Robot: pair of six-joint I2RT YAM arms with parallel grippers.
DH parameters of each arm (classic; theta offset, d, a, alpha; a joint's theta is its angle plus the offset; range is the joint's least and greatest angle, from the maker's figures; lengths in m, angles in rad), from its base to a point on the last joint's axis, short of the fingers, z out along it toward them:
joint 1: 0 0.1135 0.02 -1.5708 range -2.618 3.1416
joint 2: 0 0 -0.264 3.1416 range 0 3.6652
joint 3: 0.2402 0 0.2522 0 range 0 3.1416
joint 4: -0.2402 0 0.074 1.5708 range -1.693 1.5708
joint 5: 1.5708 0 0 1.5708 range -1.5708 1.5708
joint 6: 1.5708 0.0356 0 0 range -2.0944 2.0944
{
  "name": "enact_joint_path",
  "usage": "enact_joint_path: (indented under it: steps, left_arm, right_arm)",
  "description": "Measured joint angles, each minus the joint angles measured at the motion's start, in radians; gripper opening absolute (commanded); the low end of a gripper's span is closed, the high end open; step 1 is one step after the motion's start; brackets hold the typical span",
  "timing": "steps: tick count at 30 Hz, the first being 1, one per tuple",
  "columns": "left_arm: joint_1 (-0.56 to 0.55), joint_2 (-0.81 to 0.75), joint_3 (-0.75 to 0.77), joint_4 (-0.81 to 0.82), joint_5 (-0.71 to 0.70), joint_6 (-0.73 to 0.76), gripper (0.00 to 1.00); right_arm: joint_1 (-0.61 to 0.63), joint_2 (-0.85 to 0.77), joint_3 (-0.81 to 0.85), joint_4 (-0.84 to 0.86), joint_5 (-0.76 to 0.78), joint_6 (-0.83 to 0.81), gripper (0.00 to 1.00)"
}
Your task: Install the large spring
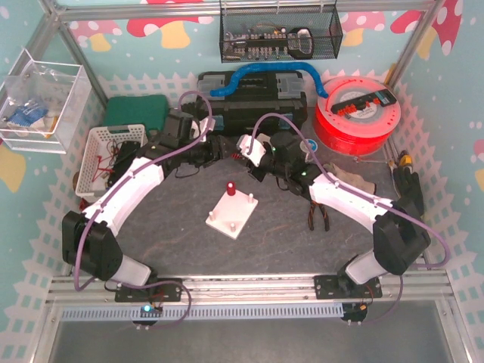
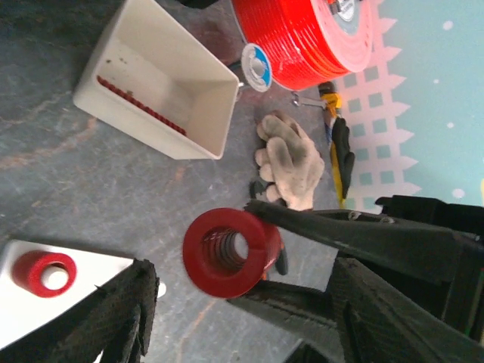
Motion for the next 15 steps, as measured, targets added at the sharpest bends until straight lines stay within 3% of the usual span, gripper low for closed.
enact_joint_path:
  steps: [8,11,15]
  left_arm:
    - [-0.007,0.002,0.000,0.021,0.044,0.000,0.53]
    - [-0.007,0.003,0.000,0.023,0.044,0.000,0.53]
    - [-0.008,0.011,0.000,0.031,0.046,-0.004,0.62]
  right_arm:
    - [0.016,0.001,0.000,0.010,0.007,0.005,0.07]
    - [0.016,0.001,0.000,0.010,0.009,0.005,0.07]
    - [0.018,0.001,0.000,0.009,0.019,0.005,0.07]
